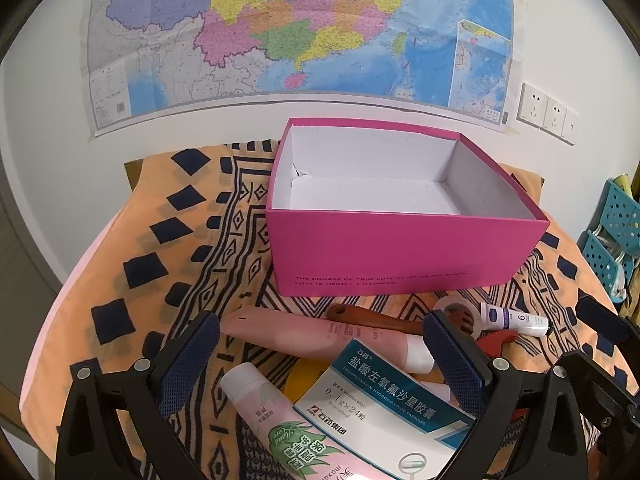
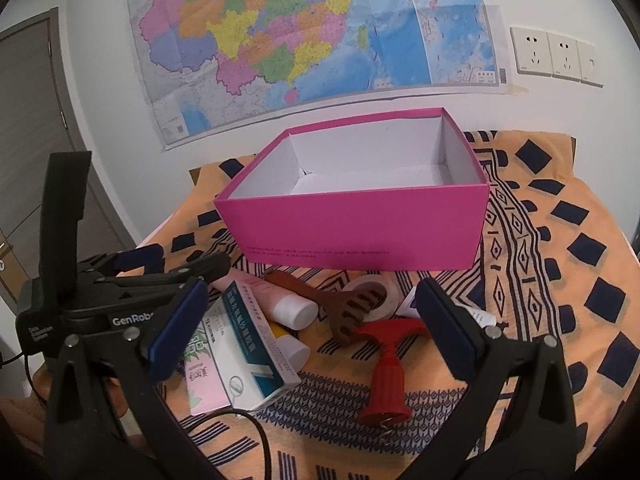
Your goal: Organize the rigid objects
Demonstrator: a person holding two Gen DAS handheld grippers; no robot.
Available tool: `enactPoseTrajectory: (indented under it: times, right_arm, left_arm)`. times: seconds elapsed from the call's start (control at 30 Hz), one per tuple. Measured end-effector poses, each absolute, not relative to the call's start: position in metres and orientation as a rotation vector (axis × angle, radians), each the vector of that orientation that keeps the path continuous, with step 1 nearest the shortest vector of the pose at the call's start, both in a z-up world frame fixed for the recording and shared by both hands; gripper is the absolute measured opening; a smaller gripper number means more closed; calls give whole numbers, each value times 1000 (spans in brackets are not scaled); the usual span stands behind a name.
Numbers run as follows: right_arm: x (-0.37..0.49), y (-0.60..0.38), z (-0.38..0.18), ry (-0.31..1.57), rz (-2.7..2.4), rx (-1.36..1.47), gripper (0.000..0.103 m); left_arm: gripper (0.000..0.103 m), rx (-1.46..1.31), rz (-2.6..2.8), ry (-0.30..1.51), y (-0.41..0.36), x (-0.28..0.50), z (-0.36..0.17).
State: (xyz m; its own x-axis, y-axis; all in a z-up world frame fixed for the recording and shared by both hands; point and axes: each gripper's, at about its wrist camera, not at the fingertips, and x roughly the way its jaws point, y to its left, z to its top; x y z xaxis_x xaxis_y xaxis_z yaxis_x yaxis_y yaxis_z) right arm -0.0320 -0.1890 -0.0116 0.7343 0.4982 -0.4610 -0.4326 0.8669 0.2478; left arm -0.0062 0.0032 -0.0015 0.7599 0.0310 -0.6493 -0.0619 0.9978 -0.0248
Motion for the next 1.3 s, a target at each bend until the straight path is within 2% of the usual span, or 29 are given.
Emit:
enactPoseTrajectory:
  times: [0.5, 0.73, 0.93, 1.3]
  right_arm:
    - [-26, -187, -21, 589, 549, 130, 102]
    - [-16, -180, -32, 661, 569, 125, 89]
    - [-10, -179, -44, 728, 616, 154, 70]
    - [-17, -149, -61, 830, 783, 93, 69]
  left_arm:
    - [103, -72, 39, 725, 13, 1, -8]
    - [103, -104, 54, 752, 38, 6, -19]
    - [103, -112, 44, 763, 49, 7, -25]
    - [103, -97, -56, 814, 46, 5, -40]
